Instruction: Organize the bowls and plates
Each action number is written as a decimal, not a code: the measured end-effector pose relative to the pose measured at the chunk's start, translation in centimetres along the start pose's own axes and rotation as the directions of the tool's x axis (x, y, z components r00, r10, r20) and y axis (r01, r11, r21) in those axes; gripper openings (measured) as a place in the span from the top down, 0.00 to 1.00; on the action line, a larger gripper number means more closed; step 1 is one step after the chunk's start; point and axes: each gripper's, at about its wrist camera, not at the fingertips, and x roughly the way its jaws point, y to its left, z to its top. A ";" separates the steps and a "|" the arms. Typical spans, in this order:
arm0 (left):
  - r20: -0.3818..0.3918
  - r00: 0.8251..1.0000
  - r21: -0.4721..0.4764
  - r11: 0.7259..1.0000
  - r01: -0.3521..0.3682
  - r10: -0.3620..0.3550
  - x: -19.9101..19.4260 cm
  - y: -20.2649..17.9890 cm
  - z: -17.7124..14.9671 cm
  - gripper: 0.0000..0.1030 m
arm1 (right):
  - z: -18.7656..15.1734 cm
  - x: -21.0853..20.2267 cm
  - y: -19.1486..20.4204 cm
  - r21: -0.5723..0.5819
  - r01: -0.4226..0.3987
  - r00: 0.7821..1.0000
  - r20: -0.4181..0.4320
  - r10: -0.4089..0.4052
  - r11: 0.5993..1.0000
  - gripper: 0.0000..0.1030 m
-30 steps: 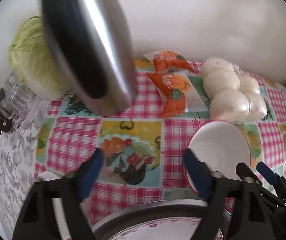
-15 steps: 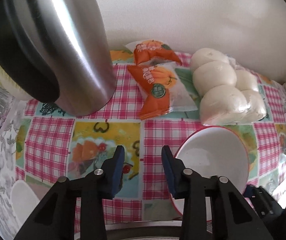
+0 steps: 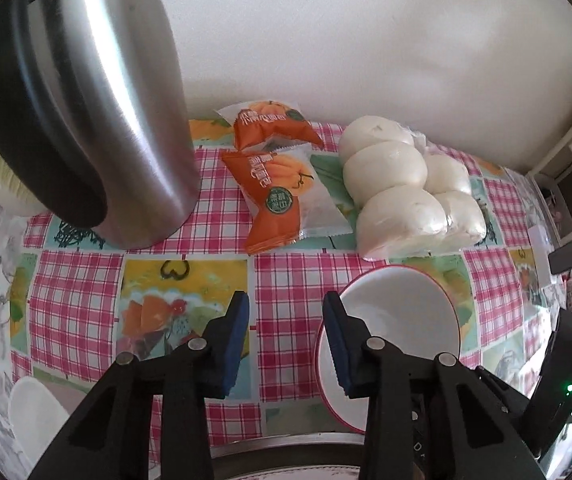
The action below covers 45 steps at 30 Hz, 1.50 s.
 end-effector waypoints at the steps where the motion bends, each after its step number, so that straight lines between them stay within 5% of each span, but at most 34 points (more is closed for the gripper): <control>1: -0.013 1.000 0.012 1.000 0.000 0.000 0.3 -0.3 0.0 0.63 | -0.1 -0.2 0.0 -0.001 -0.003 1.000 0.000 0.003 1.000 0.61; 8: -0.083 0.996 0.100 0.995 -0.028 0.036 2.6 -2.5 -0.8 0.64 | -0.1 -0.1 0.0 -0.001 -0.012 1.000 0.001 0.012 1.000 0.68; 15: -0.139 0.990 0.115 0.993 -0.024 0.040 4.6 -3.4 -1.6 0.91 | 0.1 -0.1 -0.2 0.010 -0.020 1.000 0.003 0.020 1.000 0.71; 27: -0.002 1.000 0.099 0.995 -0.015 0.015 1.6 -4.9 -2.8 0.91 | 0.4 -1.5 -2.5 0.077 -0.091 0.995 0.034 0.088 0.993 0.75; 38: 0.152 0.988 0.071 0.997 -0.041 0.030 -7.2 -6.4 -3.9 0.91 | 1.0 -10.8 -1.1 0.028 -0.089 0.980 0.179 0.082 0.996 0.75; 45: 0.208 0.978 -0.034 0.999 -0.001 0.008 -12.5 -4.8 -6.6 0.91 | -0.7 -15.1 2.0 -0.034 -0.112 0.972 0.206 0.117 0.993 0.75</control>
